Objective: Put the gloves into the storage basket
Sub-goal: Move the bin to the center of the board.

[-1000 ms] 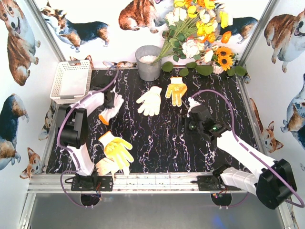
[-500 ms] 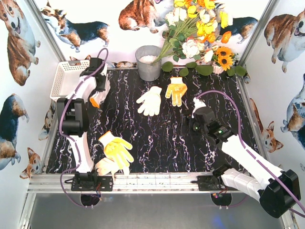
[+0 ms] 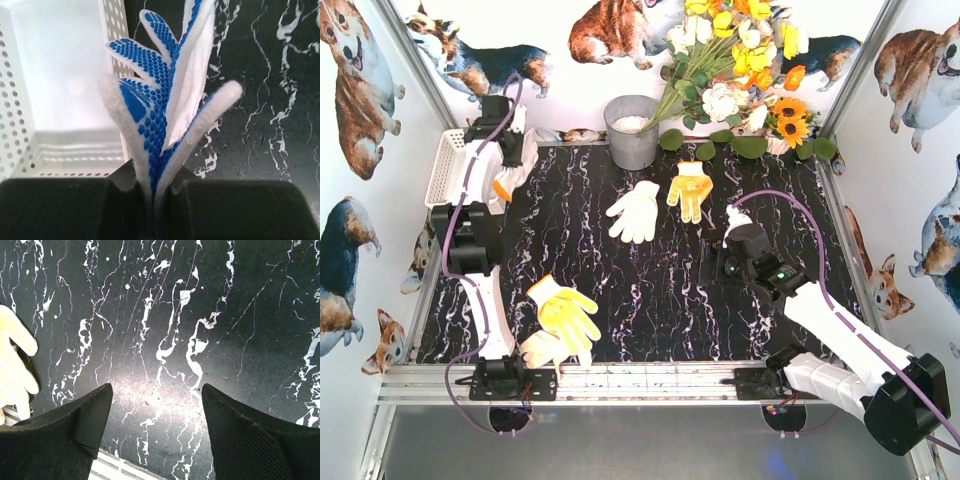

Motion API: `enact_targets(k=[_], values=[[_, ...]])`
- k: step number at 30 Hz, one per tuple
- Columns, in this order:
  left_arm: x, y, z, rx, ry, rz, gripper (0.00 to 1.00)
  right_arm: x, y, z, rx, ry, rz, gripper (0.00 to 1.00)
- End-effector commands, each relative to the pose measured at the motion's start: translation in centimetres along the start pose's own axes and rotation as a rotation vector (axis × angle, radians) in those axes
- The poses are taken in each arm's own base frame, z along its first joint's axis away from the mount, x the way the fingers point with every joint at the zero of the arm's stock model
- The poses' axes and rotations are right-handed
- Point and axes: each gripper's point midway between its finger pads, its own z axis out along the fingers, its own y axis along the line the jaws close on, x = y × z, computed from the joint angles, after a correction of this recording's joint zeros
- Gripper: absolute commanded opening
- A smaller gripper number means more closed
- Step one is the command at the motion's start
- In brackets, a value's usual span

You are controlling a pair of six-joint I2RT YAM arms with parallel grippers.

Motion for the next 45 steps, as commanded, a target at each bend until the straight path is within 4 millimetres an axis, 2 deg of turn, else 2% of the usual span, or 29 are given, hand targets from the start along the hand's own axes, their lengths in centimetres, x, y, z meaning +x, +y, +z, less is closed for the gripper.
enact_targets(k=[1,3,6,9,15,23,33,38,45], values=[[-1.3,0.1,0.3,0.091,-0.022,0.036,0.00,-1.2,0.4,0.0,-0.012,-0.046,0.021,0.74],[-2.0,0.5,0.5,0.102,-0.039,0.032,0.00,-1.1,0.4,0.1,-0.012,-0.041,0.025,0.74],[-2.2,2.2,1.1,0.071,-0.045,-0.035,0.00,-1.1,0.6,0.2,-0.020,-0.034,0.027,0.74],[-1.7,3.8,1.7,0.075,-0.043,-0.107,0.00,-1.0,0.8,0.3,-0.031,-0.033,0.029,0.74],[-0.5,5.4,2.3,0.075,-0.023,-0.170,0.00,-1.1,1.0,0.3,-0.038,-0.035,0.037,0.73],[-1.6,6.8,1.6,0.071,-0.093,-0.239,0.00,-1.2,1.1,0.2,-0.044,-0.030,0.041,0.73],[-2.7,9.9,0.1,0.039,-0.151,-0.337,0.00,-1.1,1.2,0.2,-0.047,-0.026,0.049,0.73],[-2.1,11.5,0.2,0.018,-0.143,-0.369,0.00,-1.1,1.4,0.3,-0.054,-0.024,0.056,0.73],[-1.4,12.4,0.9,0.024,-0.125,-0.417,0.00,-1.1,1.6,0.4,-0.062,-0.022,0.059,0.73]])
